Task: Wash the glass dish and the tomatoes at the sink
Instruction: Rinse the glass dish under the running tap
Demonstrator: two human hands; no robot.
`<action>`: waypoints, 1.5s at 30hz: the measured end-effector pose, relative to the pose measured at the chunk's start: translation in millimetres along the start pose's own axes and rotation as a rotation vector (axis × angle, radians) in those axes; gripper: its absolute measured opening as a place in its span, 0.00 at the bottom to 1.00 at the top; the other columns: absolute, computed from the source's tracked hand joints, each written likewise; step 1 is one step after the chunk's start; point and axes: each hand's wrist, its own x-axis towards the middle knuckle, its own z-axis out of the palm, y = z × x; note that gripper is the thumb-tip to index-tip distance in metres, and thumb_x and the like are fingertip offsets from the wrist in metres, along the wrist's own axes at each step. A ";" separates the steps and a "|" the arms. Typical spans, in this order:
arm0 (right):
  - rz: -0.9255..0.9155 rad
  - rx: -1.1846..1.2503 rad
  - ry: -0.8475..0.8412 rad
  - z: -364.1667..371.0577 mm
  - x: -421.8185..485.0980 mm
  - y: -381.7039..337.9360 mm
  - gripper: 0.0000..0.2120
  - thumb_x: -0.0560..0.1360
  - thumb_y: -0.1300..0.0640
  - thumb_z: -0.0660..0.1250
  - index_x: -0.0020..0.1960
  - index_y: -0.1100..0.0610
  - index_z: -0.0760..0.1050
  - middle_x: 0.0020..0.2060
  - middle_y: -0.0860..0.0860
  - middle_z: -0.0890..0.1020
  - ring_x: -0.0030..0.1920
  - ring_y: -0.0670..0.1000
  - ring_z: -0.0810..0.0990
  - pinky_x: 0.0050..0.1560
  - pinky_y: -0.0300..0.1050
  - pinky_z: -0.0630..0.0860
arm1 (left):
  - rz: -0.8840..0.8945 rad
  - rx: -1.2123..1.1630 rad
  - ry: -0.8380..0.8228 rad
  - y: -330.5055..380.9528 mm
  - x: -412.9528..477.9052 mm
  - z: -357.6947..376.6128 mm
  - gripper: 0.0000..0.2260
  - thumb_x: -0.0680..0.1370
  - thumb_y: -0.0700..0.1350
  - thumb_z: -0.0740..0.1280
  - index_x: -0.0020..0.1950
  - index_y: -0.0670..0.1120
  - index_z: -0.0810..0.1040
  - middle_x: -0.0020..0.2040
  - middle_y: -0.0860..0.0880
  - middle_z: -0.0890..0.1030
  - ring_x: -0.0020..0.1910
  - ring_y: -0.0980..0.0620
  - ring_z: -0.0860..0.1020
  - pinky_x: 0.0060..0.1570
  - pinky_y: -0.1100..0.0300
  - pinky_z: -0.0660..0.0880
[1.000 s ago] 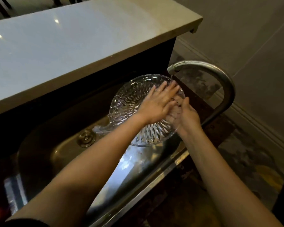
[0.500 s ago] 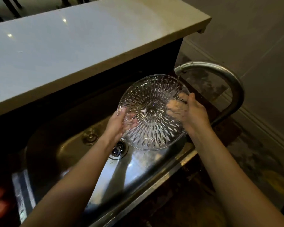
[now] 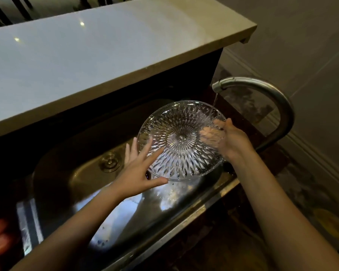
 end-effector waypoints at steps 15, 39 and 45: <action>0.102 0.227 0.007 14.5 20.0 -14.8 0.20 0.82 0.57 0.52 0.71 0.63 0.61 0.71 0.64 0.66 0.69 0.62 0.69 0.66 0.56 0.69 | 0.380 -0.306 0.239 17.3 31.7 -67.3 0.10 0.76 0.42 0.65 0.53 0.40 0.82 0.52 0.44 0.83 0.53 0.56 0.78 0.58 0.65 0.70; -0.282 -0.175 0.107 8.5 5.6 29.4 0.15 0.79 0.47 0.57 0.38 0.52 0.72 0.28 0.47 0.76 0.26 0.45 0.74 0.29 0.39 0.72 | -0.737 -1.372 0.222 0.4 63.5 -6.7 0.16 0.81 0.51 0.54 0.56 0.41 0.75 0.49 0.42 0.80 0.47 0.46 0.79 0.53 0.51 0.75; -0.418 -0.099 0.168 9.3 -6.3 24.8 0.16 0.80 0.48 0.55 0.38 0.53 0.72 0.28 0.47 0.76 0.26 0.44 0.74 0.28 0.38 0.71 | -0.364 -0.357 0.253 69.3 84.1 12.2 0.26 0.80 0.59 0.48 0.77 0.52 0.48 0.78 0.49 0.46 0.77 0.49 0.44 0.74 0.46 0.43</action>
